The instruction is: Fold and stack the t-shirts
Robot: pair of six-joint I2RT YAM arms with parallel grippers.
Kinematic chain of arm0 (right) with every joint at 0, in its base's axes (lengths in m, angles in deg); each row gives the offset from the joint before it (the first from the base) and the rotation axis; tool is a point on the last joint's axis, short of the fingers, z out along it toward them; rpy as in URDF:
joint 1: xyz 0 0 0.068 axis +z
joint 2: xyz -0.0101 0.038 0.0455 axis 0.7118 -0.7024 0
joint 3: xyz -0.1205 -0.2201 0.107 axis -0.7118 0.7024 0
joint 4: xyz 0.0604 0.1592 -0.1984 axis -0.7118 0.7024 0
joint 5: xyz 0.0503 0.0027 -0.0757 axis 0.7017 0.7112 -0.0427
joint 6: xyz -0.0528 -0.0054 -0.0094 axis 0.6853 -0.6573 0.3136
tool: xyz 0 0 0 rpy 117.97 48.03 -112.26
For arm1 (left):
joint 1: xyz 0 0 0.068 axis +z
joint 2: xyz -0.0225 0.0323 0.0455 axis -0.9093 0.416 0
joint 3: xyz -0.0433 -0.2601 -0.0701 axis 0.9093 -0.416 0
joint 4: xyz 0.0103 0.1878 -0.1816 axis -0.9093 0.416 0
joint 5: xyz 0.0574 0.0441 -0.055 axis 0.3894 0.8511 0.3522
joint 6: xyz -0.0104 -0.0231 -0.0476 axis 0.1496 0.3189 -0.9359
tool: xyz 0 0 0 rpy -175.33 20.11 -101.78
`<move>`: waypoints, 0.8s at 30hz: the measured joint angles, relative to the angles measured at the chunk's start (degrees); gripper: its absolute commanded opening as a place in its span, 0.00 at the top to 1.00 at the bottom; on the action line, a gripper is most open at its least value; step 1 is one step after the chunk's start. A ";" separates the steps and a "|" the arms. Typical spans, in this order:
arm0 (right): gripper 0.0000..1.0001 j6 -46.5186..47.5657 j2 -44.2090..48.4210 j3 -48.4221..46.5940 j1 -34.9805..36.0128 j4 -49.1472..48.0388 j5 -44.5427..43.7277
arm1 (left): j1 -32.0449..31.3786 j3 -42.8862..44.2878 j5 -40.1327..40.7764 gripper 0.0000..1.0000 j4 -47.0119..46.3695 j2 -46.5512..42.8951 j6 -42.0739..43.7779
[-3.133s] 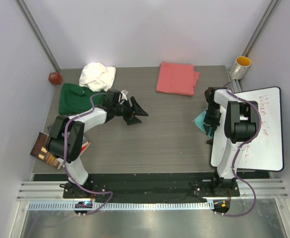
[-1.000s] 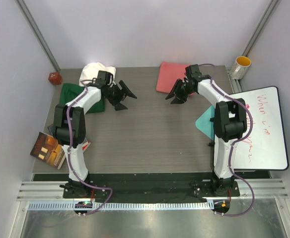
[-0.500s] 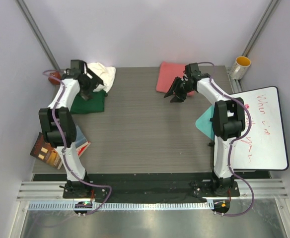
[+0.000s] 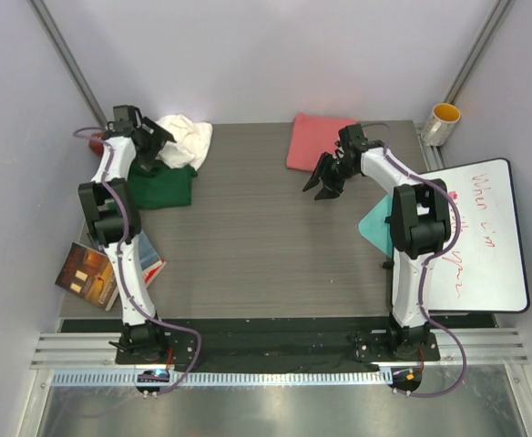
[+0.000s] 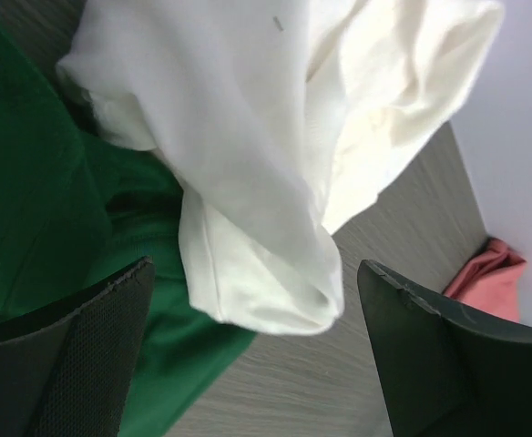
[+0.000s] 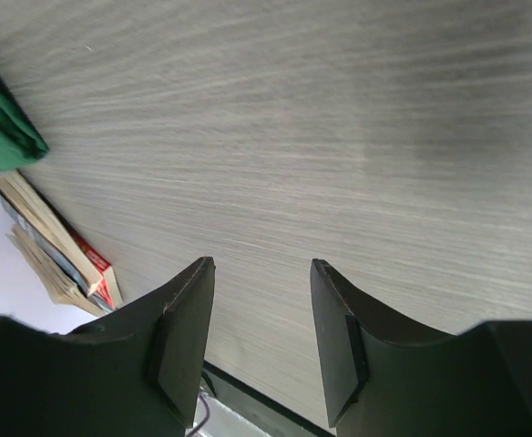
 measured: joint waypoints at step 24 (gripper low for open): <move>0.51 1.77 0.74 0.52 0.00 3.72 0.11 | -1.31 -4.42 -6.03 1.00 -11.37 0.59 -6.43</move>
